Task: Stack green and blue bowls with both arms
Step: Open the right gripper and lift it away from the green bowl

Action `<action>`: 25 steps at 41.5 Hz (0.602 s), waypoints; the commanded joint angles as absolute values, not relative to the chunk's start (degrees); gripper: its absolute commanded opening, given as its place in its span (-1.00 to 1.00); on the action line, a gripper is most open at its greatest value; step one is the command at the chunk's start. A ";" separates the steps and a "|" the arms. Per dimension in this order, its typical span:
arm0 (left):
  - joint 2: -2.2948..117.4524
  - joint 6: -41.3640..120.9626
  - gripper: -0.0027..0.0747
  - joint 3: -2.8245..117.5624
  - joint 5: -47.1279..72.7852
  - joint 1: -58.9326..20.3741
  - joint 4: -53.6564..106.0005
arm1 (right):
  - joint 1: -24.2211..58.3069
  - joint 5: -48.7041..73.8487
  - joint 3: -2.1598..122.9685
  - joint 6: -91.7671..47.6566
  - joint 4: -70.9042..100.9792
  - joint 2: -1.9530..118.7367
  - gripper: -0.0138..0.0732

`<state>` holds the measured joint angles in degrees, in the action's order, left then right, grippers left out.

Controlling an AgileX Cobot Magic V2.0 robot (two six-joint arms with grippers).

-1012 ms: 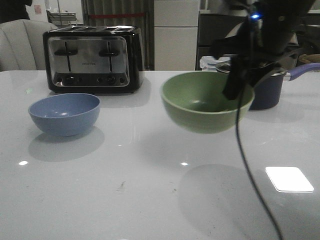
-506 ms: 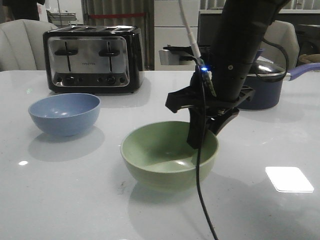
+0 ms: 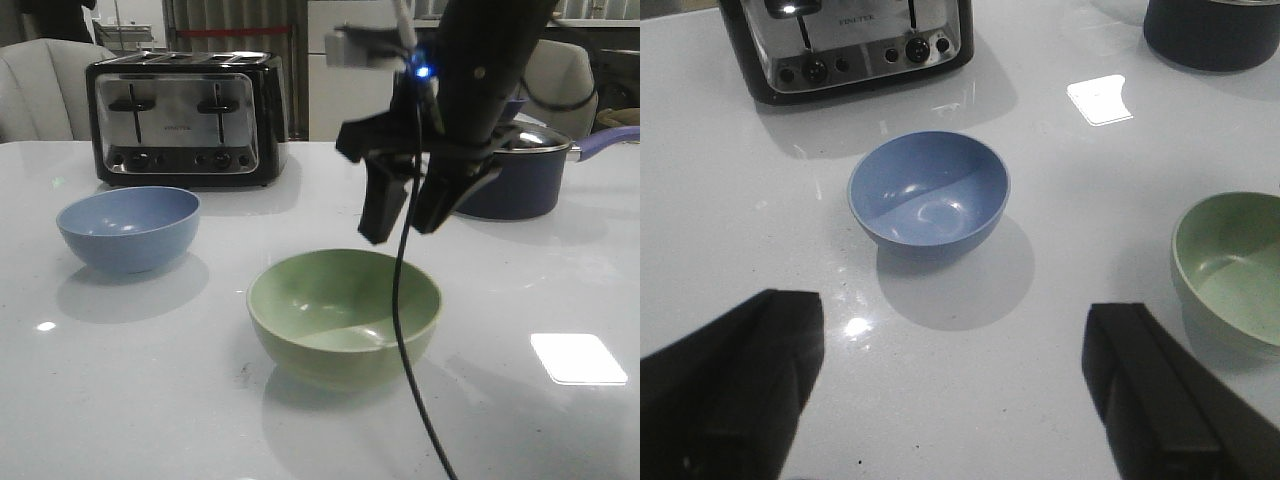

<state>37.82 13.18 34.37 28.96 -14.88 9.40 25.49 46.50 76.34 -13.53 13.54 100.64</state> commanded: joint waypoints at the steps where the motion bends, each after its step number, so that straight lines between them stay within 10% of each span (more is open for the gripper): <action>1: 38.10 13.32 0.57 35.94 24.53 -15.42 9.74 | 26.16 43.37 75.21 -14.81 14.42 91.56 0.36; 25: 38.10 13.32 0.57 35.94 24.53 -15.42 9.74 | 27.85 38.30 48.00 -15.57 14.49 54.36 0.36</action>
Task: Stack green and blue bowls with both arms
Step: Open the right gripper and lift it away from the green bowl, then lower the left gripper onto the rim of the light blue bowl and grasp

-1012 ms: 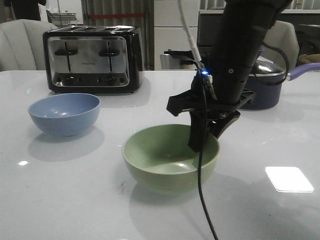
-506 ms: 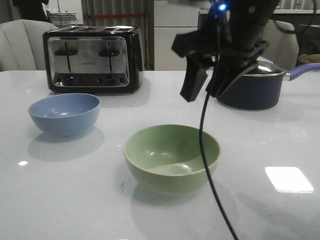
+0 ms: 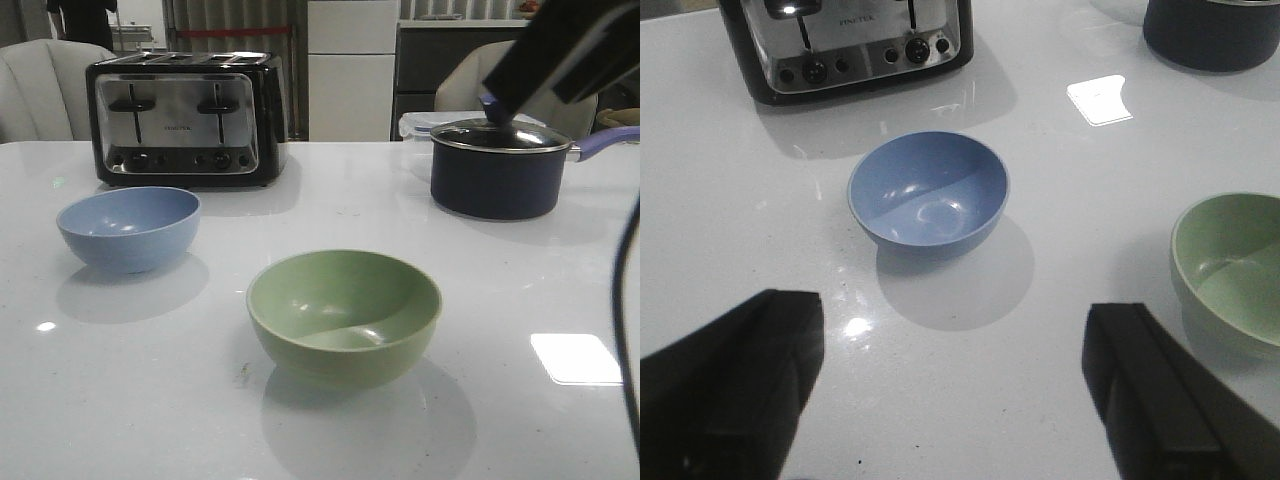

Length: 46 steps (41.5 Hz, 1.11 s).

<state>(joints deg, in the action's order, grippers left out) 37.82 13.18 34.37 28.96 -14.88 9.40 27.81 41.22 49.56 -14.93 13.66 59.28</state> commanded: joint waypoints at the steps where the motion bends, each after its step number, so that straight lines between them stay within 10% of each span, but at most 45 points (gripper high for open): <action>1: 38.10 13.32 0.57 35.94 24.53 -15.42 9.74 | 27.85 38.46 47.13 -15.57 14.49 53.23 0.36; 17: 42.76 12.85 0.57 38.79 30.76 -15.31 9.74 | 27.79 40.54 38.10 -15.52 14.49 35.73 0.36; 46: 87.49 6.75 0.57 67.38 36.00 -7.05 6.09 | 27.79 40.55 38.10 -15.52 14.49 34.07 0.36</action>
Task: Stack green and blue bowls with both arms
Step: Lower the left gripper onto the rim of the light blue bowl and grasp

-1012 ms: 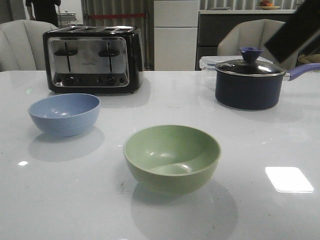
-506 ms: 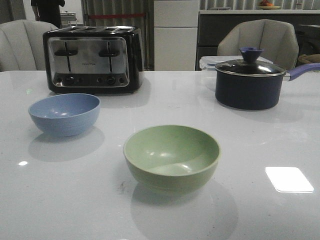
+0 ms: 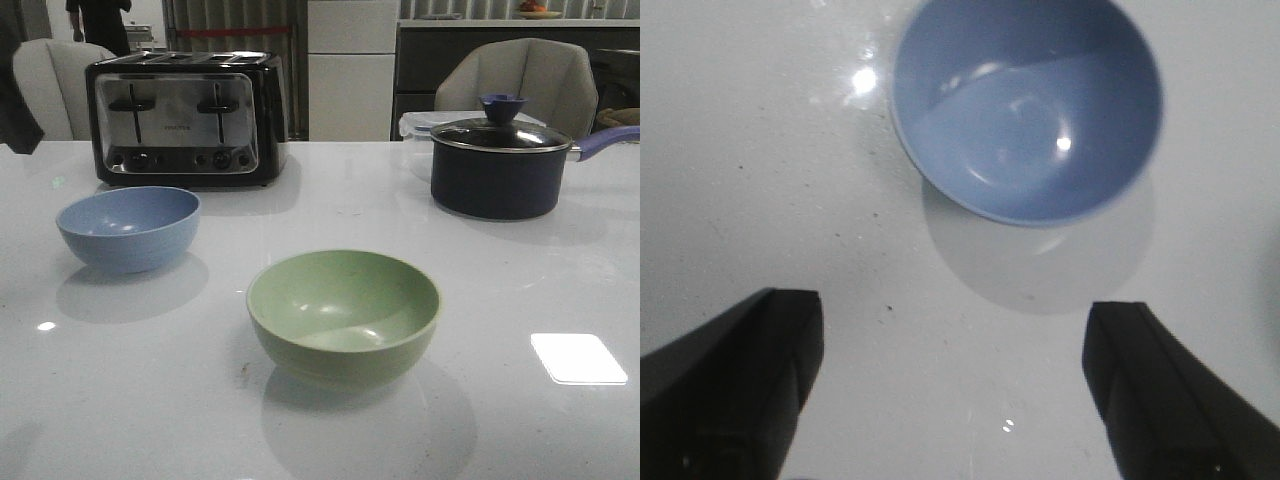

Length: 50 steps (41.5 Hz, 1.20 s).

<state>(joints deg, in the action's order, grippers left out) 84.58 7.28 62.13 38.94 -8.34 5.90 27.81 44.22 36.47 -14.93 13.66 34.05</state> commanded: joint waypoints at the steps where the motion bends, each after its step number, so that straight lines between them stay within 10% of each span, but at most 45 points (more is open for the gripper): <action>1: 88.90 6.75 0.57 68.07 36.00 -6.71 6.09 | 27.79 40.55 38.10 -15.52 14.49 34.07 0.36; 21: 110.50 6.75 0.54 84.98 35.85 -6.45 8.26 | 27.79 40.55 38.10 -15.52 14.49 34.07 0.36; 40: 112.55 6.96 -0.68 85.38 35.26 -6.45 8.26 | 27.79 40.55 38.10 -15.52 14.49 34.07 0.36; 50: 108.60 7.56 -0.68 85.38 37.91 -7.28 9.08 | 27.79 40.55 38.10 -15.52 14.49 34.07 0.36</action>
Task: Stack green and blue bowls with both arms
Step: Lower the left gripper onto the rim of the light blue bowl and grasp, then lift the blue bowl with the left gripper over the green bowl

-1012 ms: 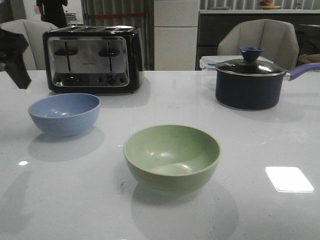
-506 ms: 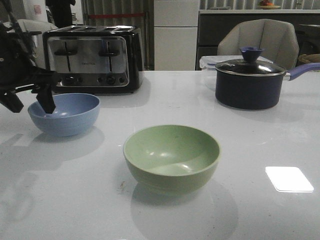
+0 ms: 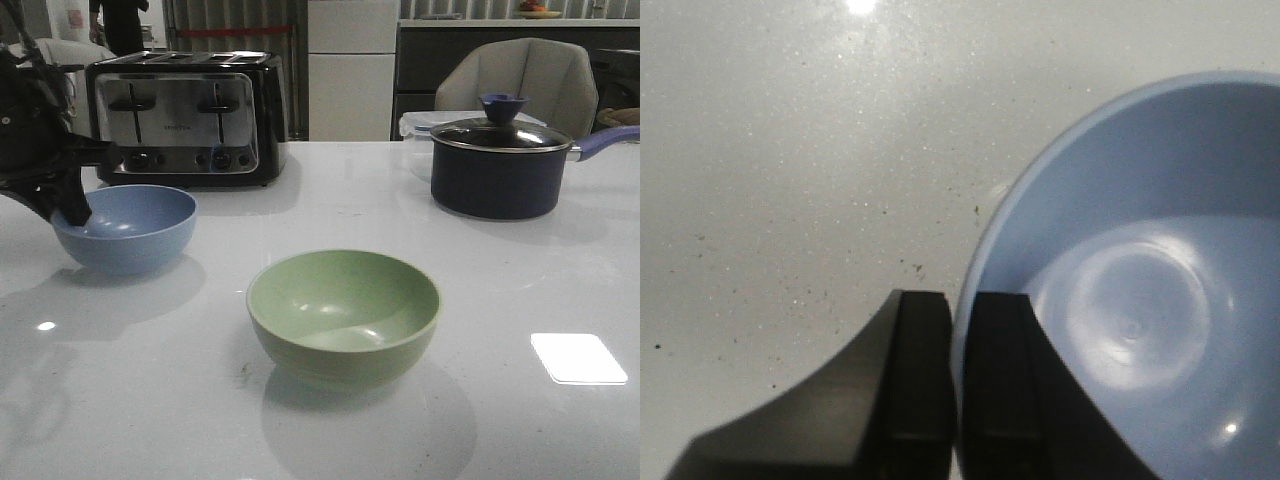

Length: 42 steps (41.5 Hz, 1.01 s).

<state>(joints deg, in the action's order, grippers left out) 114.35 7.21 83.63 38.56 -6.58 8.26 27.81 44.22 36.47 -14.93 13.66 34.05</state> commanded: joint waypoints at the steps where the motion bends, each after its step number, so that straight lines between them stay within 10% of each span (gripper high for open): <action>1: 107.79 7.99 -0.68 85.38 38.26 -7.69 9.16 | 27.79 40.55 38.10 -15.52 14.49 34.07 0.36; 42: 96.93 16.22 -0.68 79.25 40.01 -35.43 15.96 | 27.79 40.55 38.10 -15.52 14.49 34.07 0.36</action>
